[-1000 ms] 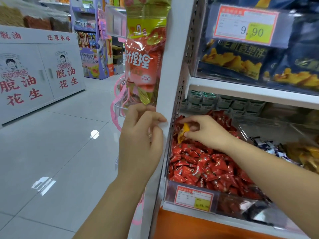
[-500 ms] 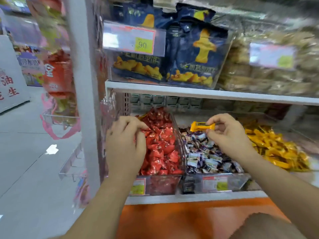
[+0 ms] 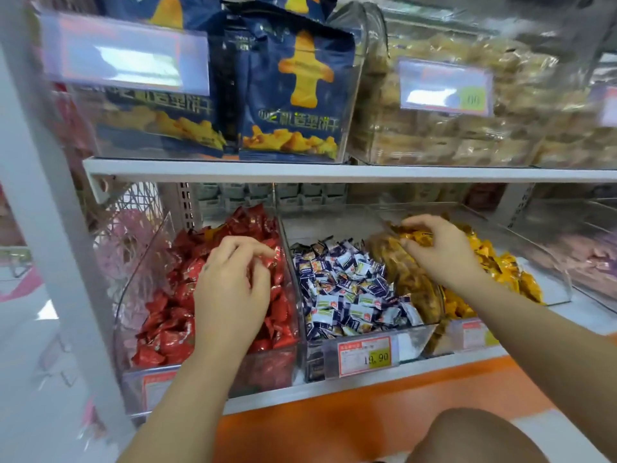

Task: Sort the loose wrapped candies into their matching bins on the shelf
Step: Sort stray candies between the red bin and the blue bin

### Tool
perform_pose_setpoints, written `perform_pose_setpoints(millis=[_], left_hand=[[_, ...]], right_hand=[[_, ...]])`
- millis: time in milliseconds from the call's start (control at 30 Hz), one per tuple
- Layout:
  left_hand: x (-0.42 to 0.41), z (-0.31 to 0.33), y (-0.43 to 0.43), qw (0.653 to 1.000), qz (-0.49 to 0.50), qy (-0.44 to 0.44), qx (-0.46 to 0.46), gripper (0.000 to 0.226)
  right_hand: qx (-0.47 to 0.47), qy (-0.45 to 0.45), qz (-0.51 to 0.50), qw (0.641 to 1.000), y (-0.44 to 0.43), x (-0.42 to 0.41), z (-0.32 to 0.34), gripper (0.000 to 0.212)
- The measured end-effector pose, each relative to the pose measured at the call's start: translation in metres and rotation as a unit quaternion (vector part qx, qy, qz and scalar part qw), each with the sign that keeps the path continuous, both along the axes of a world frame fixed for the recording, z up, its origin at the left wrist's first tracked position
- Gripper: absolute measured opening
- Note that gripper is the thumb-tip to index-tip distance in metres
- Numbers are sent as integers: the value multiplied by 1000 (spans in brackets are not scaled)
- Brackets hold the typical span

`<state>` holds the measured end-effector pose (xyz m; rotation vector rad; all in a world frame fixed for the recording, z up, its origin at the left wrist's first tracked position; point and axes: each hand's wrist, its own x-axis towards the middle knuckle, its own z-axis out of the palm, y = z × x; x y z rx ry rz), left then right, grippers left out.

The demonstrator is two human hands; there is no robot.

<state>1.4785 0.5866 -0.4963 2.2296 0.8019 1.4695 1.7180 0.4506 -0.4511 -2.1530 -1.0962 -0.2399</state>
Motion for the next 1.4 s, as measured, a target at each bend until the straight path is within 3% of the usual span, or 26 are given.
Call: perform_pose_setpoints(millis=[100, 233, 367, 533, 667, 833, 1167, 1400], left_hand=[[-11, -4, 11, 998, 9, 37, -42, 19], [-27, -12, 29, 989, 21, 116, -90, 22], [-40, -13, 40, 988, 13, 117, -102, 24], [-48, -9, 48, 988, 7, 90, -125, 24], [-48, -6, 56, 987, 11, 85, -138, 26], [-49, -4, 67, 981, 20, 90, -171, 30], [-49, -10, 64, 960, 24, 171, -222, 42], [-57, -8, 61, 957, -1, 171, -233, 52]], right_hand=[[-6, 20, 98, 995, 31, -31, 5, 22], [-38, -19, 216, 976, 78, -81, 14, 20], [-76, -72, 297, 949, 129, -116, 16, 28], [-218, -107, 289, 926, 201, -135, 5, 44], [-268, -125, 262, 918, 240, -137, -1, 49], [-374, -188, 271, 867, 244, -137, -7, 33], [-329, -193, 329, 864, 192, -135, -3, 36], [-259, -104, 369, 886, 185, -139, -9, 22]])
